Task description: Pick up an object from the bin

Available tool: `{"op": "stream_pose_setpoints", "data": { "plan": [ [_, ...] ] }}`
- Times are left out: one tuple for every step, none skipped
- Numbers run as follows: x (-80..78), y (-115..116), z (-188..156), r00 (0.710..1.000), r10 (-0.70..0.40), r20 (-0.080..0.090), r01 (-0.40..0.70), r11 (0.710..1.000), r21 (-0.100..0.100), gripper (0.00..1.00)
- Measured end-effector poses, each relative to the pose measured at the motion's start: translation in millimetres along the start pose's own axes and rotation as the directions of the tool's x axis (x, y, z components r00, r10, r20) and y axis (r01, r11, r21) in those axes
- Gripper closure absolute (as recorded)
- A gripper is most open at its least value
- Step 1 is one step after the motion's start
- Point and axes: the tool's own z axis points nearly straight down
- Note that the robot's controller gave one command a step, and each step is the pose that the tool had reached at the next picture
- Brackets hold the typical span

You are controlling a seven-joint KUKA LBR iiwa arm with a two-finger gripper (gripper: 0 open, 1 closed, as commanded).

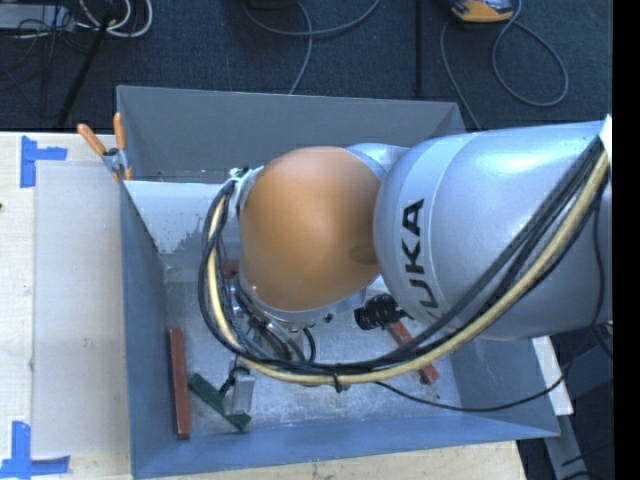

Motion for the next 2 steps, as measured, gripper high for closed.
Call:
{"op": "stream_pose_setpoints", "data": {
  "plan": [
    [-9.5,-1.8,176.4,0.988,0.152,0.010,-0.152,0.988,-0.005,0.00],
    [-47.1,-4.5,109.9,0.980,0.198,0.015,-0.198,0.980,-0.008,0.00]
  ]
}}
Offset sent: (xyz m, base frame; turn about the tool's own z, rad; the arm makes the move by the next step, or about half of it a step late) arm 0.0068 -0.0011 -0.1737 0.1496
